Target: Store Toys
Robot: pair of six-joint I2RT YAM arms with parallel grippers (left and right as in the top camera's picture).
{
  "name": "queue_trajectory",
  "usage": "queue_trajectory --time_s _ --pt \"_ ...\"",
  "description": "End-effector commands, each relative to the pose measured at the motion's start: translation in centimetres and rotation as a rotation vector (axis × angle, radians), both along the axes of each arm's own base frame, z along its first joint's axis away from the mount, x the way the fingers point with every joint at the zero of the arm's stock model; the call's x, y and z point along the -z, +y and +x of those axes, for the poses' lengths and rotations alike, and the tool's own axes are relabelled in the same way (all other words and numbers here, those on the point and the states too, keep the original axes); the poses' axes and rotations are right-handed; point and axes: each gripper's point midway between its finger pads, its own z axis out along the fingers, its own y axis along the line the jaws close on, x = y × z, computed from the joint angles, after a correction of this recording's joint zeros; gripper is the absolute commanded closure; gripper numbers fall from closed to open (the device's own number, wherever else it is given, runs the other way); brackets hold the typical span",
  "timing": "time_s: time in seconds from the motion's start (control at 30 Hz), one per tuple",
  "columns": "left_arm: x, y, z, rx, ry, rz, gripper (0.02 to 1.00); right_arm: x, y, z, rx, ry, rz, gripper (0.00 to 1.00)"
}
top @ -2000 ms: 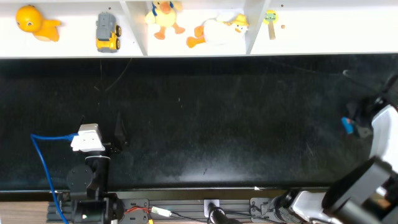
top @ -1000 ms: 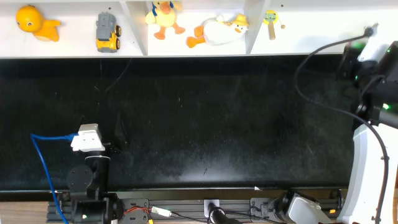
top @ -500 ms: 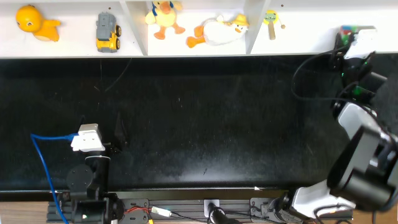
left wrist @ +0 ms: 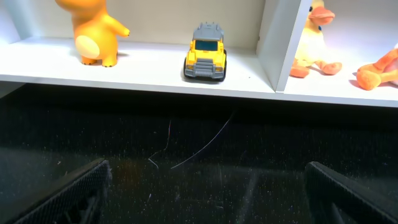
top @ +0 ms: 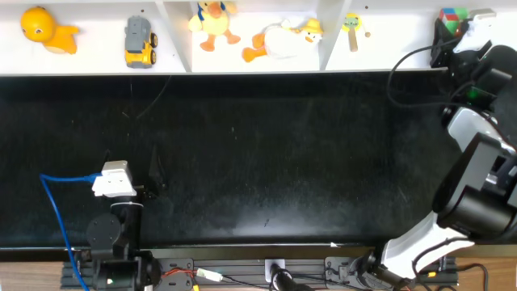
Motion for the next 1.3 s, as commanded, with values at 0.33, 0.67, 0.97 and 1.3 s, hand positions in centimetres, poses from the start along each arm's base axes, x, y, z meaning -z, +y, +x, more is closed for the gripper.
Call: queue_trajectory --time_s 0.33,0.67,0.97,1.3 --pt "0.0 -0.1 0.0 0.002 -0.01 -0.017 0.02 2.5 -1.4 0.9 -0.039 0.064 0.073 0.954" --pt "0.0 -0.1 0.0 0.002 -0.01 -0.017 0.023 4.4 -1.9 0.4 0.003 0.15 0.13 0.303" --pt "0.0 -0.1 0.0 0.002 -0.01 -0.017 0.02 2.9 -2.3 -0.5 0.05 0.182 0.186 0.003" --pt "0.0 -0.1 0.0 0.002 -0.01 -0.017 0.023 -4.2 -2.2 -7.2 0.257 0.325 0.193 0.005"
